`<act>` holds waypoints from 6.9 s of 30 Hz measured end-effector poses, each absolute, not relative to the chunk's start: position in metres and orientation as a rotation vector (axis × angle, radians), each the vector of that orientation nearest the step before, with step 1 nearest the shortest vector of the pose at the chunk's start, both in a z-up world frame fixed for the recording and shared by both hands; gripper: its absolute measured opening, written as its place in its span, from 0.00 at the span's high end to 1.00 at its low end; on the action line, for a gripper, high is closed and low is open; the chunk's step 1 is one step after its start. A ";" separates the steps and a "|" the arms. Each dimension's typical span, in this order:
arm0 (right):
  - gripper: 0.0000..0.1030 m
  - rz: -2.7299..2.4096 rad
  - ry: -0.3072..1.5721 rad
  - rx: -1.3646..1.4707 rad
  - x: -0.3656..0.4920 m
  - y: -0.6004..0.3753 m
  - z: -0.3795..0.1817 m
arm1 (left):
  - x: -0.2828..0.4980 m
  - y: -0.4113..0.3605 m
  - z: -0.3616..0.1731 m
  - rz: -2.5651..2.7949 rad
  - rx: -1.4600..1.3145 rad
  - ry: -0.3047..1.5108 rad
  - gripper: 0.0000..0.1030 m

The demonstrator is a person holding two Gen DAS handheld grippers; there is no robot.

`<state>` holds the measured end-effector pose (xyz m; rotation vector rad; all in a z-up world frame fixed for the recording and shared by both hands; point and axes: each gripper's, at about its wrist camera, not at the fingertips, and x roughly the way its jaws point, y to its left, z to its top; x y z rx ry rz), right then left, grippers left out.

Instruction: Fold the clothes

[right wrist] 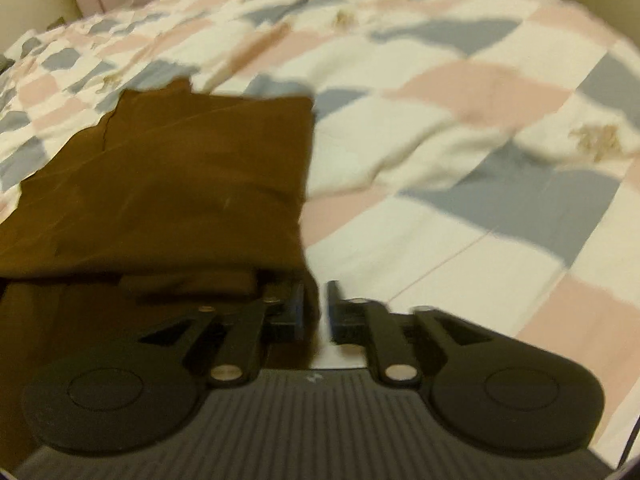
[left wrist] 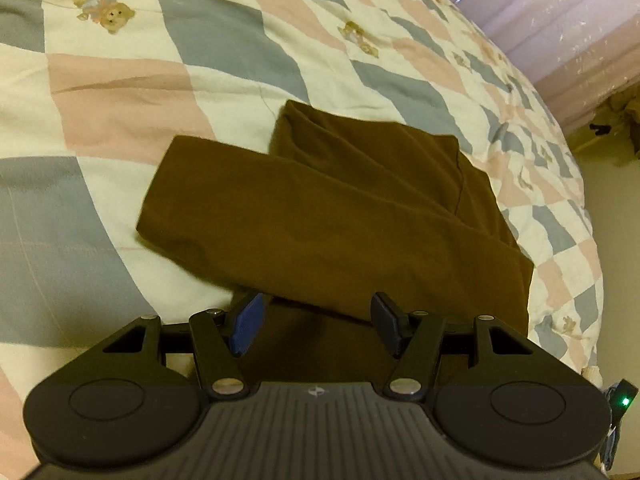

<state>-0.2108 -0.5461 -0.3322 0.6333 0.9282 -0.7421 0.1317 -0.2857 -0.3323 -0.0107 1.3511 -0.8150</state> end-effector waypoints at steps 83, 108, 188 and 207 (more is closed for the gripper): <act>0.57 -0.235 0.789 0.651 -0.089 -0.615 -0.291 | 0.198 -0.364 -0.330 -1.112 0.317 1.020 0.56; 0.92 0.054 0.840 0.686 -0.033 -0.718 -0.332 | 0.220 -0.509 -0.369 -1.655 0.524 1.082 0.95; 0.62 0.000 0.855 -1.089 -0.311 -0.257 -0.363 | -0.158 -0.130 -0.387 -1.494 1.380 -0.337 0.63; 0.92 0.135 0.800 -1.044 -0.336 -0.210 -0.332 | -0.184 -0.103 -0.368 -1.631 1.286 -0.299 0.94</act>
